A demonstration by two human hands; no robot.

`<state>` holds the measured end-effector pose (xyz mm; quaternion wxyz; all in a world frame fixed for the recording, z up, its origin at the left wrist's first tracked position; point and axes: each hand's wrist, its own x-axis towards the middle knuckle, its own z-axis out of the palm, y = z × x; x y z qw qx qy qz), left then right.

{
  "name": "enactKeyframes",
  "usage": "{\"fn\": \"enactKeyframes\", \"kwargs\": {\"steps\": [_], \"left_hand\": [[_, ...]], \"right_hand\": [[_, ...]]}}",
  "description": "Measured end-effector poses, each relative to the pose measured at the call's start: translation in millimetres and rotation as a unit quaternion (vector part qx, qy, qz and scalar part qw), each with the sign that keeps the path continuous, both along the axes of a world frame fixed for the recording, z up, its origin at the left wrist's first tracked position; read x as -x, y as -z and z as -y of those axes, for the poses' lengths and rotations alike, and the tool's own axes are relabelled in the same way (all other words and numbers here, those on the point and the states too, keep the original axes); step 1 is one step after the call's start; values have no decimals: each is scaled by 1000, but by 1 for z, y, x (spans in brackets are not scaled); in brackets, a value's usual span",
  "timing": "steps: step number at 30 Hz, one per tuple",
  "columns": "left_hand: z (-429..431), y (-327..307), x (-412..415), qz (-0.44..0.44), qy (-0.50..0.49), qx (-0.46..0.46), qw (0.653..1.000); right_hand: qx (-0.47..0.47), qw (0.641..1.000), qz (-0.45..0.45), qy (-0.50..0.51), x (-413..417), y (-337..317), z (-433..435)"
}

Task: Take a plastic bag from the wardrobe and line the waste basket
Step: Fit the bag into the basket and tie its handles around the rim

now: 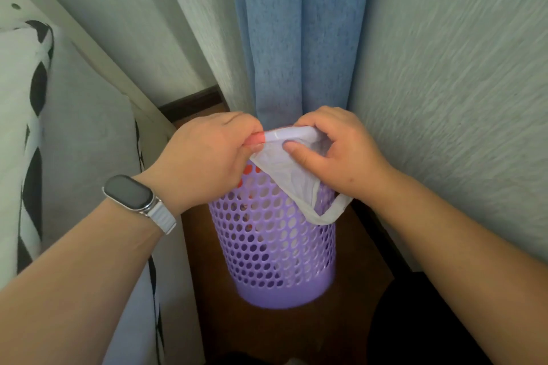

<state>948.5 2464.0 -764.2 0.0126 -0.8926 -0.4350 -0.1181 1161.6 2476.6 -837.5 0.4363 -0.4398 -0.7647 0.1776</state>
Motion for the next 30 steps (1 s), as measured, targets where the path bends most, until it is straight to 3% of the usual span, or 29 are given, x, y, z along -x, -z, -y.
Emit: {"fn": "enactKeyframes", "kwargs": {"steps": [4, 11, 19, 24, 30], "left_hand": [[-3, 11, 5, 25, -24, 17, 999], [-1, 33, 10, 14, -8, 70, 997], [15, 80, 16, -38, -89, 139, 986], [28, 107, 25, -117, -97, 103, 983], [37, 124, 34, -106, -99, 137, 980]], "right_hand": [[30, 999, 10, -38, -7, 6, -5], [4, 992, 118, -34, 2, 29, -7], [-25, 975, 216, -39, 22, 61, -2], [-29, 964, 253, -78, 32, 85, 0], [0, 946, 303, -113, 36, 90, 2]]}}
